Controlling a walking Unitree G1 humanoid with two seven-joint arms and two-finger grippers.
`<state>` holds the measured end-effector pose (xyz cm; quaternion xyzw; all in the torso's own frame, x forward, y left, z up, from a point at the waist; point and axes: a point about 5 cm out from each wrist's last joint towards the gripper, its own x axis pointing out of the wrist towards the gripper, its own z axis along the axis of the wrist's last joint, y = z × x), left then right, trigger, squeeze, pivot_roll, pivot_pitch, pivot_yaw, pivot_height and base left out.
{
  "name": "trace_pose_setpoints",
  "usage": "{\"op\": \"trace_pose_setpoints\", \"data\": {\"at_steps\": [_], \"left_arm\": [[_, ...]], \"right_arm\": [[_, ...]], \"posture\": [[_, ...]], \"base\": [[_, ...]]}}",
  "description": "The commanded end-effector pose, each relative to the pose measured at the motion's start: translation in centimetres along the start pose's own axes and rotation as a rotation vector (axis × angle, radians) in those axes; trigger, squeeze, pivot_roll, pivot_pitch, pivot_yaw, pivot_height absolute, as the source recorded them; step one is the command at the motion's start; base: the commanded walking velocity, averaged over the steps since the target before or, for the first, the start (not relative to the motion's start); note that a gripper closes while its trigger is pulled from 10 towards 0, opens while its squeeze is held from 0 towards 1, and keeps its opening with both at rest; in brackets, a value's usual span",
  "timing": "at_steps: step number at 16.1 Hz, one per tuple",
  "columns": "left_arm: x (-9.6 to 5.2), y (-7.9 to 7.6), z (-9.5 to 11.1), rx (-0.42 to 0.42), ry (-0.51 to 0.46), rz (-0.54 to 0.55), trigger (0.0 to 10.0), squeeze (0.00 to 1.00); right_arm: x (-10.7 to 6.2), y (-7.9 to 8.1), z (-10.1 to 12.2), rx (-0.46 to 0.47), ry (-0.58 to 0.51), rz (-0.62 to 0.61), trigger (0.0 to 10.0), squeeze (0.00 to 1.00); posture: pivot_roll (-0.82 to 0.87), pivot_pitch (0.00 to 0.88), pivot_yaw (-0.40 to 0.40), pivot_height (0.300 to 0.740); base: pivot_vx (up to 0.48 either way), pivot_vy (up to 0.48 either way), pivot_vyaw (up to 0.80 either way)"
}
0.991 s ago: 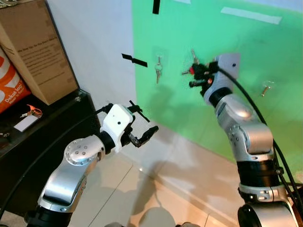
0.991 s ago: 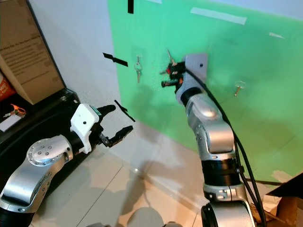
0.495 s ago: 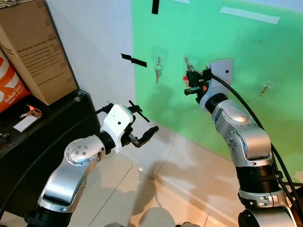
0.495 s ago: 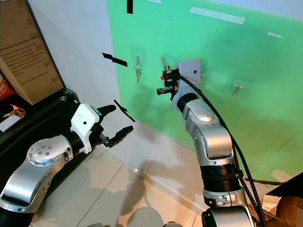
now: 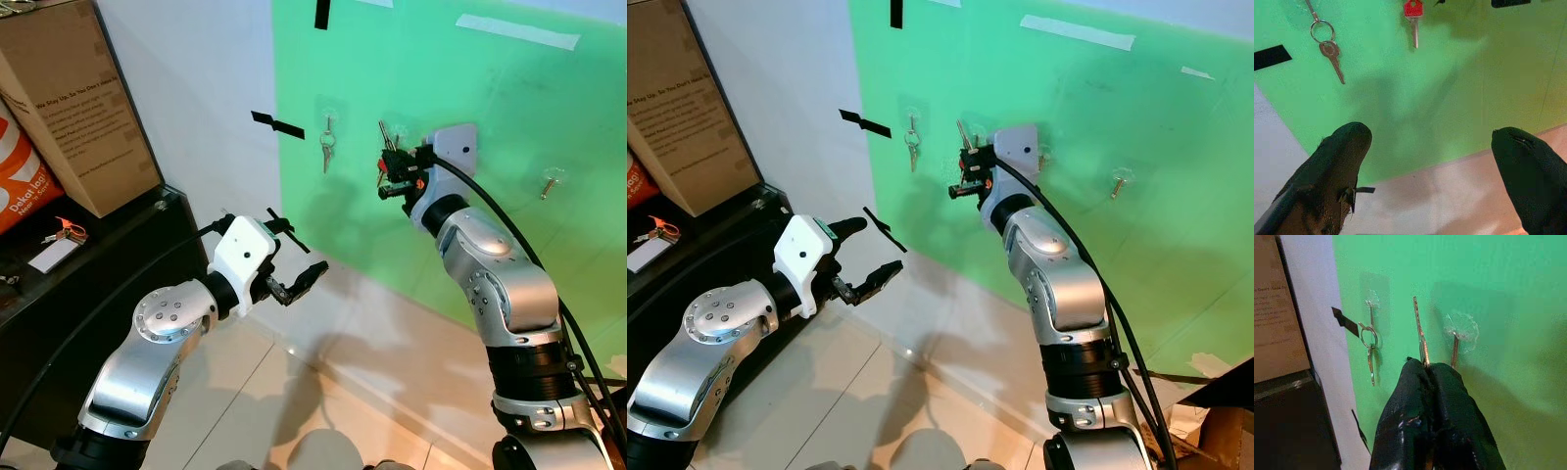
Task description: Hang keys on a hook
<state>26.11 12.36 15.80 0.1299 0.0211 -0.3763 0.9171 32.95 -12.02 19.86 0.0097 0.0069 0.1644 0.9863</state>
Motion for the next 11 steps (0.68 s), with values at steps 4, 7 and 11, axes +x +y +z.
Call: {"op": "trace_pose_setpoints", "data": {"at_steps": [4, 7, 11], "left_arm": [[0.0, -0.2, 0.1, 0.011, 0.006, -0.019, 10.0, 0.00], [0.0, -0.2, 0.1, 0.013, 0.007, -0.020, 10.0, 0.00], [0.1, -0.2, 0.1, 0.015, 0.006, -0.024, 10.0, 0.00]], "right_arm": [[-0.4, -1.1, -0.7, 0.135, -0.012, -0.062, 10.0, 0.00], [-0.6, -1.5, -0.8, 0.234, -0.037, -0.075, 10.0, 0.00], [-0.7, -0.3, 0.4, 0.315, -0.114, 0.037, 10.0, 0.00]], "posture": [[-0.05, 0.000, 0.000, 0.740], [-0.05, 0.000, 0.001, 0.740], [-0.05, 0.000, 0.003, 0.740]], "base": [[0.000, 0.000, 0.00], [0.000, 0.000, 0.00], [0.000, 0.000, 0.00]]}}
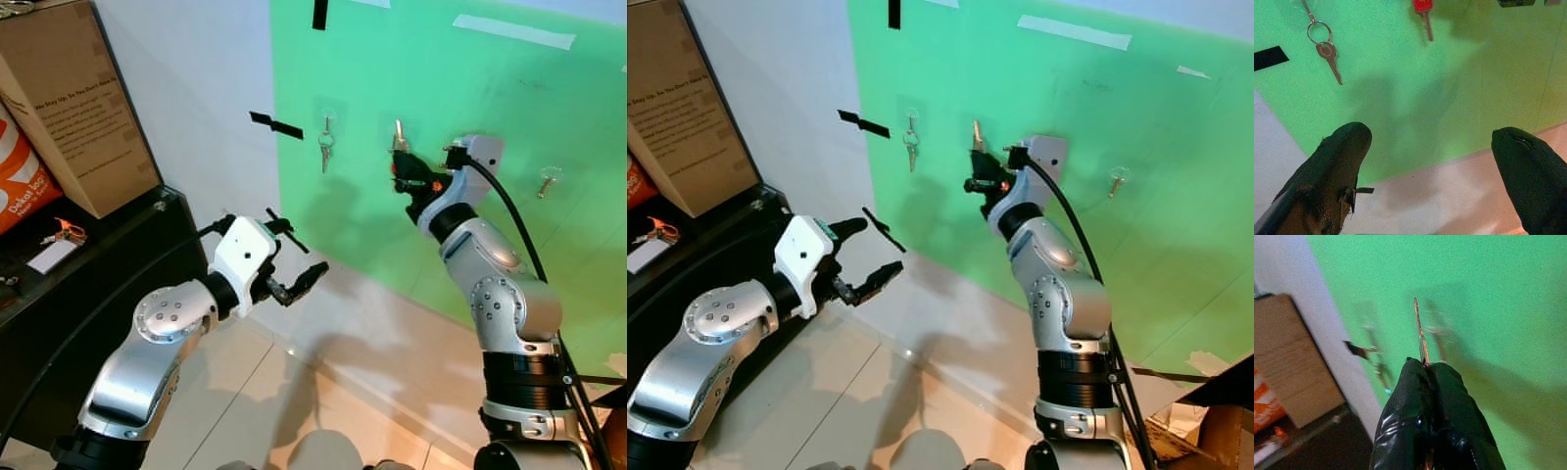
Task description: Hang keys on a hook
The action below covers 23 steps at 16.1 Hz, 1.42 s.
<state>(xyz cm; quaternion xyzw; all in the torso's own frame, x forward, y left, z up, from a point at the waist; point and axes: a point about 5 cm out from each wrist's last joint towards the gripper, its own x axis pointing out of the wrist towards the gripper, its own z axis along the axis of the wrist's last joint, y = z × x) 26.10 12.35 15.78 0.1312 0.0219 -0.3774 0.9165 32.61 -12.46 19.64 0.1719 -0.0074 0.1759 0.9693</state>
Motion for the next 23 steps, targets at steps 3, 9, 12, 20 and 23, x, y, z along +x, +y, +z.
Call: {"op": "trace_pose_setpoints", "data": {"at_steps": [3, 9, 12, 20, 23], "left_arm": [[0.1, -0.3, 0.1, 0.012, 0.004, -0.022, 10.0, 0.00], [0.0, -0.3, 0.1, 0.012, 0.004, -0.023, 10.0, 0.00], [-0.1, -0.3, 0.2, 0.015, 0.006, -0.026, 10.0, 0.00], [-0.2, -0.2, 0.3, 0.014, 0.009, -0.026, 10.0, 0.00], [-0.2, -0.3, 0.3, 0.012, 0.009, -0.031, 10.0, 0.00]], "right_arm": [[-0.1, 1.1, 0.7, 0.012, -0.034, 0.073, 10.0, 0.00], [0.6, 2.2, 0.9, 0.018, -0.029, 0.122, 10.0, 0.00], [1.5, 2.9, 0.7, 0.013, -0.014, 0.138, 10.0, 0.00], [3.0, 2.2, 1.2, -0.004, -0.035, 0.106, 10.0, 0.00], [2.7, 1.1, 1.4, -0.014, -0.042, 0.074, 10.0, 0.00]], "posture": [[-0.05, 0.000, 0.000, 0.740], [-0.04, 0.000, -0.002, 0.740], [-0.04, 0.000, -0.002, 0.740], [-0.03, 0.000, -0.003, 0.740], [-0.04, 0.000, 0.002, 0.740]], "base": [[0.000, 0.000, 0.00], [0.000, 0.000, 0.00], [0.000, 0.000, 0.00], [0.000, 0.000, 0.00], [0.000, 0.000, 0.00]]}}
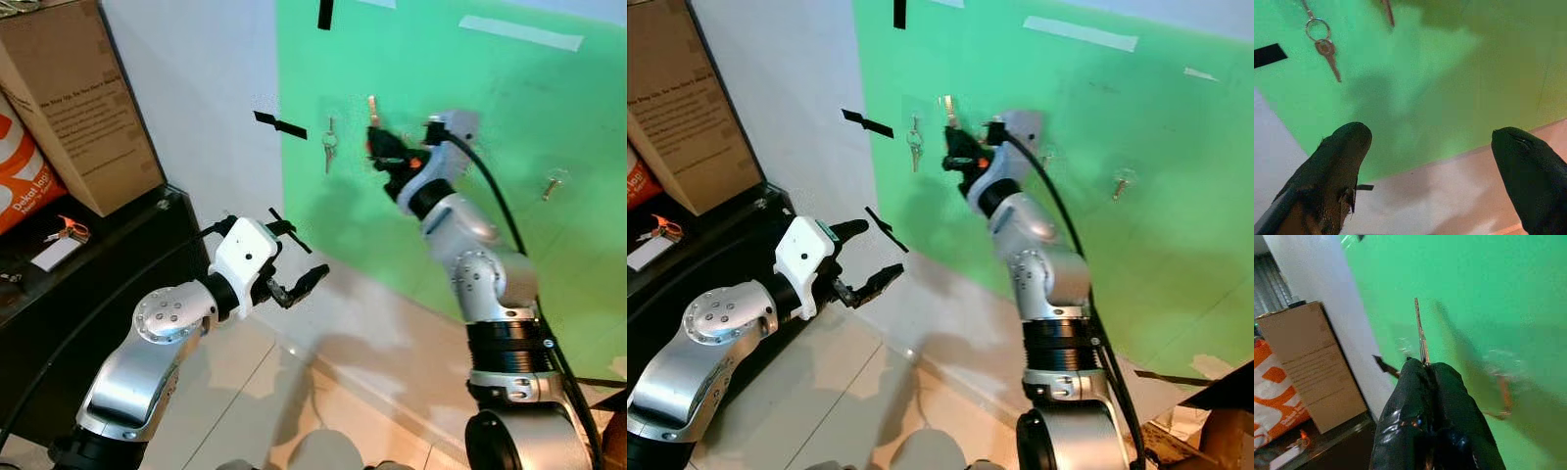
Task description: Hang keys on a hook
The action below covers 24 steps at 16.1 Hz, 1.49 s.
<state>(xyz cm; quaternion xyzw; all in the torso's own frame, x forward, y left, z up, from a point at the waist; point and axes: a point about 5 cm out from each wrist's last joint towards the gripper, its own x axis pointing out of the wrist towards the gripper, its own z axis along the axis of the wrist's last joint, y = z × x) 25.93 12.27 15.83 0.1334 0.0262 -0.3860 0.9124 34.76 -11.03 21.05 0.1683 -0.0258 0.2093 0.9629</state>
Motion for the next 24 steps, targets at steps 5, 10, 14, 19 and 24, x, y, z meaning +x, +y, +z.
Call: {"op": "trace_pose_setpoints", "data": {"at_steps": [5, 10, 14, 19, 24], "left_arm": [[0.0, -0.2, 0.3, 0.000, -0.004, -0.022, 10.0, 0.00], [0.1, 0.2, 0.9, -0.050, -0.043, -0.010, 10.0, 0.00], [0.1, 0.2, 0.9, -0.051, -0.042, -0.012, 10.0, 0.00], [0.2, 0.2, 0.9, -0.047, -0.040, -0.010, 10.0, 0.00], [0.1, 0.2, 0.9, -0.042, -0.036, -0.013, 10.0, 0.00]], "right_arm": [[-1.3, -2.0, 0.4, -0.043, -0.015, -0.054, 10.0, 0.00], [-2.1, -2.7, -0.6, -0.057, 0.021, -0.070, 10.0, 0.00], [-2.3, -2.0, -1.0, -0.071, 0.029, -0.041, 10.0, 0.00], [-2.3, -2.3, -1.1, -0.102, 0.030, -0.062, 10.0, 0.00], [-2.2, -2.6, -2.0, -0.096, 0.061, -0.104, 10.0, 0.00]], "posture": [[-0.05, 0.000, 0.010, 0.740], [-0.04, 0.000, 0.013, 0.740], [-0.05, 0.000, 0.014, 0.740], [-0.04, 0.000, 0.012, 0.740], [-0.04, 0.000, 0.015, 0.740]], "base": [[0.000, 0.000, 0.00], [0.000, 0.000, 0.00], [0.000, 0.000, 0.00], [0.000, 0.000, 0.00], [0.000, 0.000, 0.00]]}}
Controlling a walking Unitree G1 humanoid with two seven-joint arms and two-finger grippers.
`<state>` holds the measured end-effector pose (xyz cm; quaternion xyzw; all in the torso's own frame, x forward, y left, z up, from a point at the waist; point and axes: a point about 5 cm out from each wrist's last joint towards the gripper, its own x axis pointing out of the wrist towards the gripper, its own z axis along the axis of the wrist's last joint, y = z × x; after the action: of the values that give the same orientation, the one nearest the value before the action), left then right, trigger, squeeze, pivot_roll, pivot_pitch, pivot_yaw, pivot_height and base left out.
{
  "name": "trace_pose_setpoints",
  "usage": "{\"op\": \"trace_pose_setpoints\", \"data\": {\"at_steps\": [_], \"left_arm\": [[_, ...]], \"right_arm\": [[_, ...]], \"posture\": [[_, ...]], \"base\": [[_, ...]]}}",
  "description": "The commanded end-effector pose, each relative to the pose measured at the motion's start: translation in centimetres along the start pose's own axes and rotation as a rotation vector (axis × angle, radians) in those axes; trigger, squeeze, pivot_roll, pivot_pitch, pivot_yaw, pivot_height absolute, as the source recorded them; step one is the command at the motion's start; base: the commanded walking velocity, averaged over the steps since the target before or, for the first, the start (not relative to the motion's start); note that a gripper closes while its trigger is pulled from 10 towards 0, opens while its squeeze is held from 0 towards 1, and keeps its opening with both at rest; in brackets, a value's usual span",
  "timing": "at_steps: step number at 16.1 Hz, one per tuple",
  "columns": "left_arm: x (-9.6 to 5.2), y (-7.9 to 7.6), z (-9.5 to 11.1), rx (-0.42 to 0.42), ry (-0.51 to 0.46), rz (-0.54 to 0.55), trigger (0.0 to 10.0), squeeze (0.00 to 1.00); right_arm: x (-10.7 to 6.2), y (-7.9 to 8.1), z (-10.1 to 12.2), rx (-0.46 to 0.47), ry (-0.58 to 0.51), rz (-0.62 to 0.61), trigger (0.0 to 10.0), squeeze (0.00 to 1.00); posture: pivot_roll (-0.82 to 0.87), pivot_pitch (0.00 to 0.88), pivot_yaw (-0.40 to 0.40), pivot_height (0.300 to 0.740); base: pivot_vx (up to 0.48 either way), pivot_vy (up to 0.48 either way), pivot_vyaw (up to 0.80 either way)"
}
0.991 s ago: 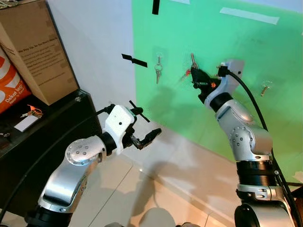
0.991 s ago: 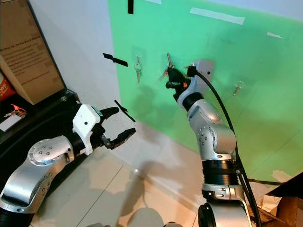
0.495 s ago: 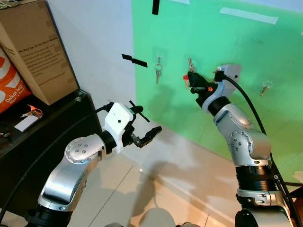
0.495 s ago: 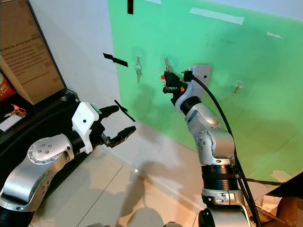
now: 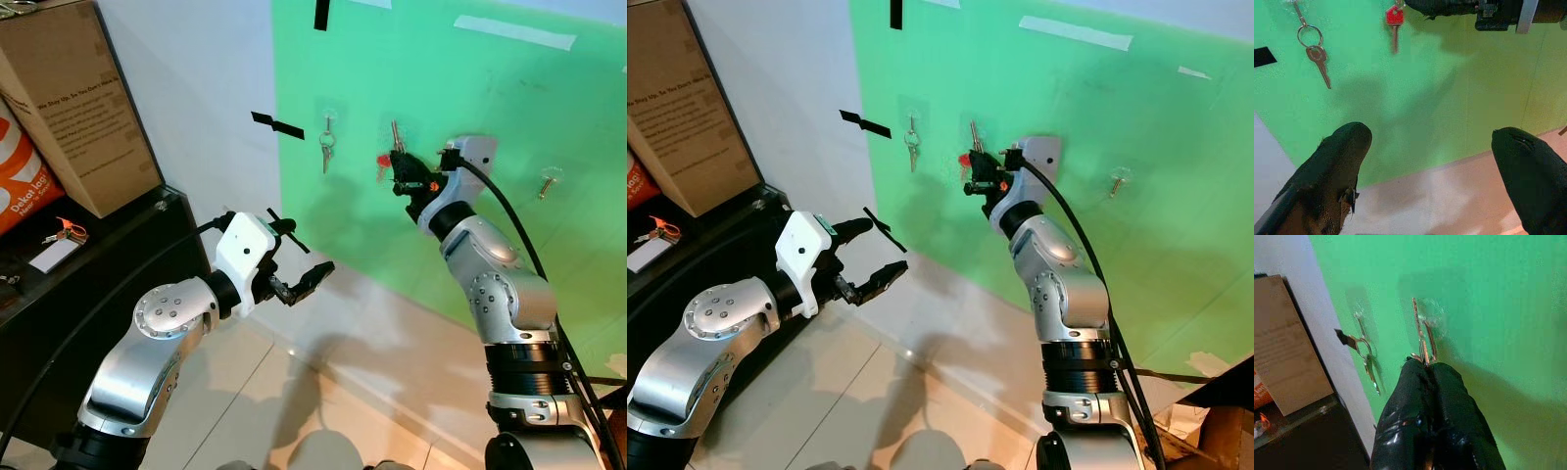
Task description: Hang keys on a hook
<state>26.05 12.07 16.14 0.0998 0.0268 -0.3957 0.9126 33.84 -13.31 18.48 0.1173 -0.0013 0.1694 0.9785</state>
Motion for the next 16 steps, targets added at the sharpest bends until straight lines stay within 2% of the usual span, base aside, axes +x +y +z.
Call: {"op": "trace_pose_setpoints", "data": {"at_steps": [1, 9, 10, 16], "left_arm": [[0.0, 0.2, 0.5, 0.021, -0.008, 0.005, 10.0, 0.00], [0.0, 0.2, 0.7, 0.020, -0.017, 0.010, 10.0, 0.00], [0.0, 0.2, 0.7, 0.020, -0.019, 0.011, 10.0, 0.00], [0.0, 0.1, 0.7, 0.020, -0.022, 0.010, 10.0, 0.00]], "right_arm": [[-0.1, -0.3, -0.5, 0.000, 0.012, -0.020, 10.0, 0.00], [0.1, -0.2, -0.9, 0.032, 0.017, -0.024, 10.0, 0.00], [0.1, -0.3, -1.0, 0.032, 0.027, -0.036, 10.0, 1.00], [-0.5, -0.7, -2.0, 0.042, 0.050, -0.038, 10.0, 1.00]], "posture": [[-0.04, 0.000, 0.015, 0.740], [-0.04, 0.000, 0.013, 0.740], [-0.04, 0.000, 0.013, 0.740], [-0.04, 0.000, 0.013, 0.740]], "base": [[0.000, 0.000, 0.00], [0.000, 0.000, 0.00], [0.000, 0.000, 0.00], [0.000, 0.000, 0.00]]}}
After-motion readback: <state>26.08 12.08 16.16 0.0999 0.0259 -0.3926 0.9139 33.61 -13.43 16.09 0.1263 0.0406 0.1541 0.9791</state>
